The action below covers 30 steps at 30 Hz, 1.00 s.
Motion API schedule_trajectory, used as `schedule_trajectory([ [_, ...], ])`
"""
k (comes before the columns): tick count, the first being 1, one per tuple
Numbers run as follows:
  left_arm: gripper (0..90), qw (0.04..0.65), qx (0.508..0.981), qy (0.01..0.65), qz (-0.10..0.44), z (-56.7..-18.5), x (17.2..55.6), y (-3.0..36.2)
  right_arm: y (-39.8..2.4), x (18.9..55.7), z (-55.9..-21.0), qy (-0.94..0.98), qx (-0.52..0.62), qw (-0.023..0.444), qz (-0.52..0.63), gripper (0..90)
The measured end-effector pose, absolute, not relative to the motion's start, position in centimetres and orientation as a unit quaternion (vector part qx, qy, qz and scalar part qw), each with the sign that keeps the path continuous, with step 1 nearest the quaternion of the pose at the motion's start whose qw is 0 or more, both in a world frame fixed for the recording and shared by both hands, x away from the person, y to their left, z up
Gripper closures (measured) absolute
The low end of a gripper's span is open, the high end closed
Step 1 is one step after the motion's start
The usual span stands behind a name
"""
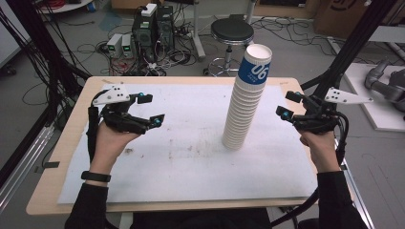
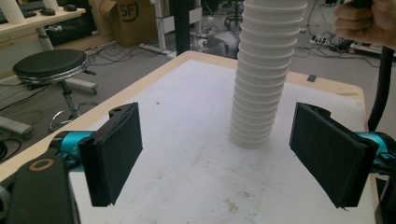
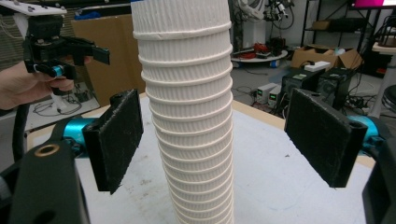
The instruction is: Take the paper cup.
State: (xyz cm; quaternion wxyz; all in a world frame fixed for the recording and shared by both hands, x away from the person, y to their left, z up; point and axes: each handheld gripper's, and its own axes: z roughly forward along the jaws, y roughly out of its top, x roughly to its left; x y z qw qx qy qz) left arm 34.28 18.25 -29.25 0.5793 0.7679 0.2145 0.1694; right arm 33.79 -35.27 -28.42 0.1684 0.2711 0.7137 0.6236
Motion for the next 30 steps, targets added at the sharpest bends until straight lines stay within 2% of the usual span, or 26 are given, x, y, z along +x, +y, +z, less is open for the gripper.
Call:
schedule_trajectory([
  [30,17.1,0.584,0.765,0.215,0.165,-29.18,33.88,18.40,-35.28,33.14,-28.04,0.720,0.257,0.178,0.620,19.4],
])
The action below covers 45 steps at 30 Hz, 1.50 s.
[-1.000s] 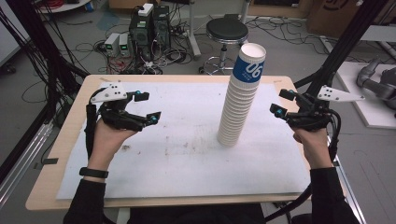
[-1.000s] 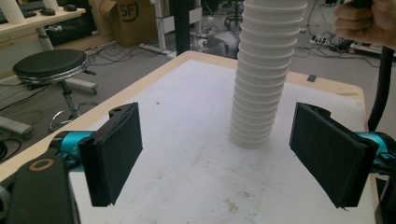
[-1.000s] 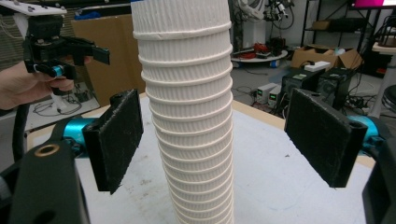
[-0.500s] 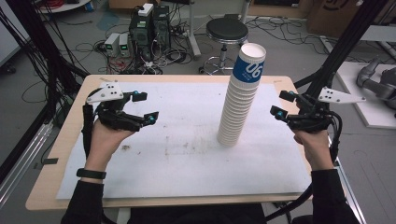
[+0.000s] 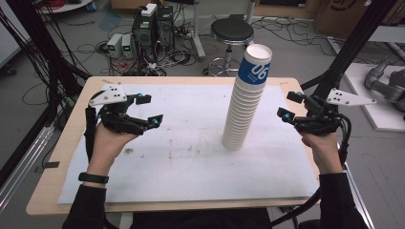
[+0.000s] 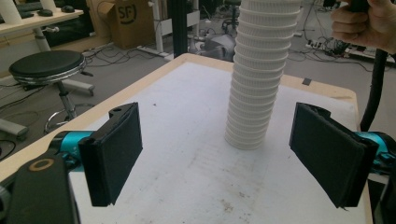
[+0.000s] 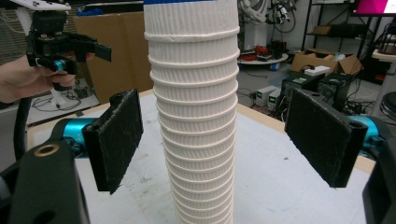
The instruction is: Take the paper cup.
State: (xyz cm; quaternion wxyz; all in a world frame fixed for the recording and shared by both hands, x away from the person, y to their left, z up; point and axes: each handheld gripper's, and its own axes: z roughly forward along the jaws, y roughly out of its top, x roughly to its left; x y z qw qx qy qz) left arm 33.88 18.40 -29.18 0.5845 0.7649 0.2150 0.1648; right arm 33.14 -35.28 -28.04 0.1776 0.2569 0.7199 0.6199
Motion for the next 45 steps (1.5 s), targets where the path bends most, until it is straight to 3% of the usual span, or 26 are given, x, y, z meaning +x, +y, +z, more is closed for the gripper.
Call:
schedule_trajectory([
  [45,17.1,0.589,0.767,0.208,0.147,-29.2,33.8,17.9,-30.5,36.2,-26.4,0.752,0.236,0.167,0.592,18.5],
])
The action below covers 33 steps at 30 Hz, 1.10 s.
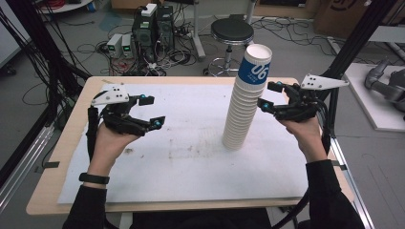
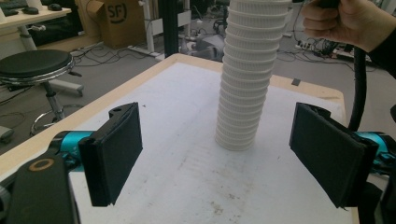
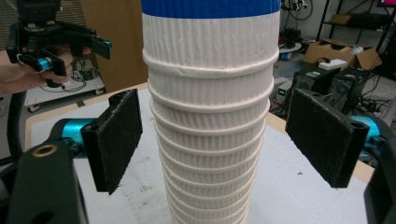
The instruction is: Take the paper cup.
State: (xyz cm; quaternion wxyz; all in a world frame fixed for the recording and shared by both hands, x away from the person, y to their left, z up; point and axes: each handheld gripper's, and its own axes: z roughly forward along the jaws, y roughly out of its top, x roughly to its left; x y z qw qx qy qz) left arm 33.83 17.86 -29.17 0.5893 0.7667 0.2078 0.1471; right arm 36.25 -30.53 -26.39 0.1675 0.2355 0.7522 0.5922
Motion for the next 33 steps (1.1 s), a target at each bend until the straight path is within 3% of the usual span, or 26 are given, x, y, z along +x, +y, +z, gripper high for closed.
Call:
schedule_trajectory([
  [2,17.1,0.589,0.767,0.207,0.147,-29.2,33.8,17.8,-30.3,36.4,-26.4,0.753,0.237,0.169,0.589,14.2],
  [33,17.1,0.589,0.771,0.198,0.142,-29.1,33.7,17.3,-27.9,38.2,-26.3,0.760,0.242,0.146,0.585,13.6],
])
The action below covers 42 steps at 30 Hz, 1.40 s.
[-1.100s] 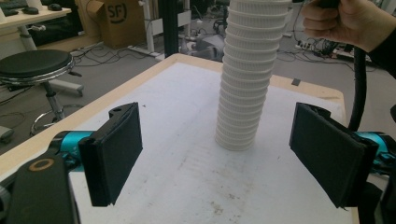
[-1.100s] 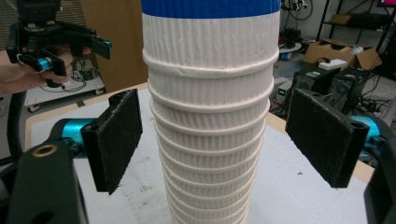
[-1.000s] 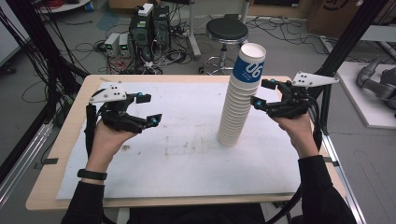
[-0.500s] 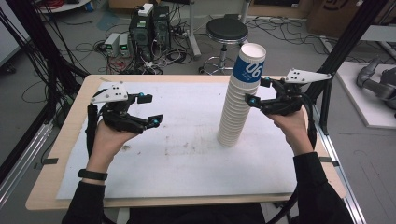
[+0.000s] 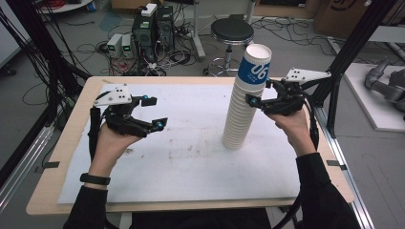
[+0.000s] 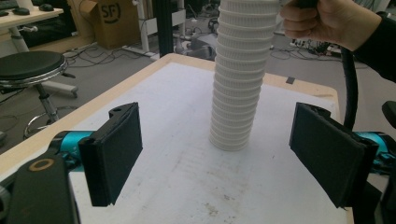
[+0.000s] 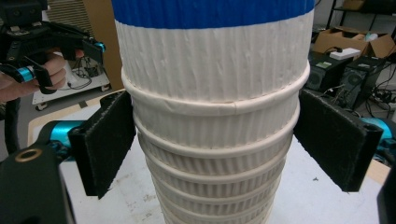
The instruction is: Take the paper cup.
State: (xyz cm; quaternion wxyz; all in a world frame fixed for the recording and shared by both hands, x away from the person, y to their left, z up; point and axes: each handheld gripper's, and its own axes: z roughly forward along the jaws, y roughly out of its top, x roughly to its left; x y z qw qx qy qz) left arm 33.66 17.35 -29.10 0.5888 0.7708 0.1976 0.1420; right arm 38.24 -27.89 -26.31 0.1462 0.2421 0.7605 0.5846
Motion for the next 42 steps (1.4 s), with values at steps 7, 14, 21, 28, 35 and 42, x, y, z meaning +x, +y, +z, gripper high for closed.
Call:
schedule_trajectory([
  [7,17.0,0.590,0.771,0.195,0.137,-29.1,33.6,17.1,-27.9,38.4,-26.4,0.759,0.243,0.144,0.587,13.5],
  [14,17.0,0.592,0.771,0.195,0.133,-29.0,33.7,16.7,-27.9,38.4,-26.4,0.759,0.241,0.143,0.587,13.7],
  [21,17.0,0.595,0.770,0.190,0.128,-28.5,33.8,16.1,-27.9,38.4,-26.4,0.760,0.241,0.143,0.587,13.9],
  [28,17.0,0.604,0.765,0.183,0.129,-27.1,34.1,15.2,-27.9,38.4,-26.4,0.760,0.241,0.144,0.586,14.1],
  [35,17.0,0.607,0.765,0.169,0.136,-24.8,34.7,13.6,-27.9,38.4,-26.3,0.760,0.242,0.144,0.586,14.1],
  [42,17.0,0.610,0.764,0.158,0.140,-22.9,35.4,11.9,-27.9,38.4,-26.3,0.761,0.241,0.144,0.585,14.1],
])
